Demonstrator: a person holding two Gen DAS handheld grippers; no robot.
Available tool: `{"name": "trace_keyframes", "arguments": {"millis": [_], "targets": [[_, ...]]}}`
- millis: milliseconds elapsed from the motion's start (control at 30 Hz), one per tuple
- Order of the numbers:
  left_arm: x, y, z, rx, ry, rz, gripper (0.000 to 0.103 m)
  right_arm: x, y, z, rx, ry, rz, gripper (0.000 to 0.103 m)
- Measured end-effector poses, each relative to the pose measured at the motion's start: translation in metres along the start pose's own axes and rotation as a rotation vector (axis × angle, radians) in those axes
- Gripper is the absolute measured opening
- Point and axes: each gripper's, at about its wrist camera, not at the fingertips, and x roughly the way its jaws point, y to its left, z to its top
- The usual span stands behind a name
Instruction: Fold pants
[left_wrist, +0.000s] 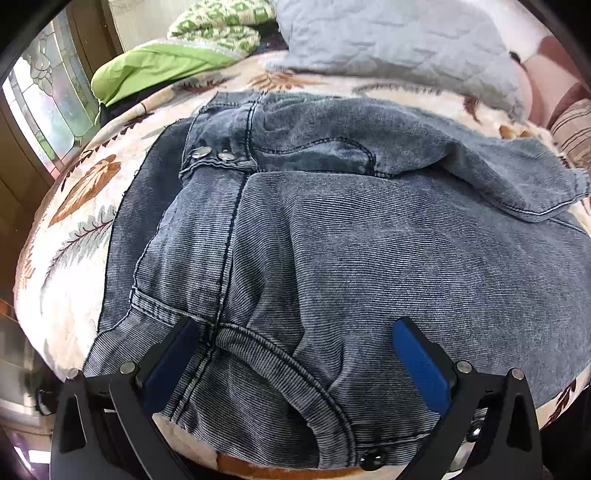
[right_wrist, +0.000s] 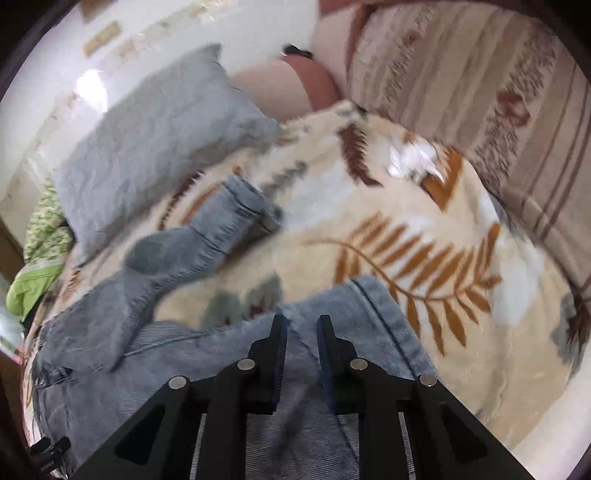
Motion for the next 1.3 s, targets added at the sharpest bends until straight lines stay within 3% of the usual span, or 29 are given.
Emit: {"name": "trace_keyframes", "arguments": {"millis": [67, 133, 200, 500, 633, 733, 800, 900, 967, 1100, 1233, 1300], "targets": [[0.001, -0.002, -0.003, 0.015, -0.035, 0.005, 0.103, 0.004, 0.014, -0.006, -0.057, 0.034, 0.044, 0.019], [0.0, -0.001, -0.007, 0.014, -0.063, 0.0, 0.103, 0.017, 0.028, -0.017, -0.101, 0.116, 0.089, 0.019], [0.0, 0.001, -0.009, 0.01, -0.076, -0.01, 0.103, 0.037, 0.033, -0.028, -0.111, 0.221, 0.08, 0.02], [-0.008, 0.004, -0.021, 0.046, -0.09, -0.035, 0.103, 0.037, 0.025, -0.021, -0.07, 0.199, 0.086, 0.019], [-0.005, 0.001, -0.015, 0.067, -0.076, -0.038, 0.103, 0.011, 0.014, -0.011, -0.009, 0.07, -0.039, 0.019], [-0.006, 0.0, -0.007, 0.065, -0.013, -0.025, 0.103, -0.014, 0.021, -0.009, -0.028, -0.026, 0.012, 0.02], [-0.011, -0.004, -0.001, 0.076, -0.004, 0.015, 0.103, -0.021, 0.035, -0.013, -0.077, -0.036, 0.047, 0.02], [-0.039, -0.01, 0.008, 0.115, -0.129, 0.059, 0.103, -0.026, 0.063, -0.023, -0.169, -0.009, 0.138, 0.02], [-0.047, -0.012, 0.012, 0.123, -0.156, 0.046, 0.103, -0.024, 0.081, -0.036, -0.213, 0.04, 0.181, 0.02], [-0.032, -0.01, 0.016, 0.066, -0.062, 0.01, 0.103, -0.014, 0.104, -0.062, -0.249, 0.154, 0.236, 0.02], [-0.001, -0.004, 0.006, 0.018, 0.074, 0.025, 0.103, 0.011, 0.115, -0.076, -0.302, 0.24, 0.173, 0.02], [0.001, -0.002, 0.003, 0.0, 0.062, 0.007, 0.103, 0.017, 0.113, -0.077, -0.29, 0.247, 0.182, 0.02]]}}
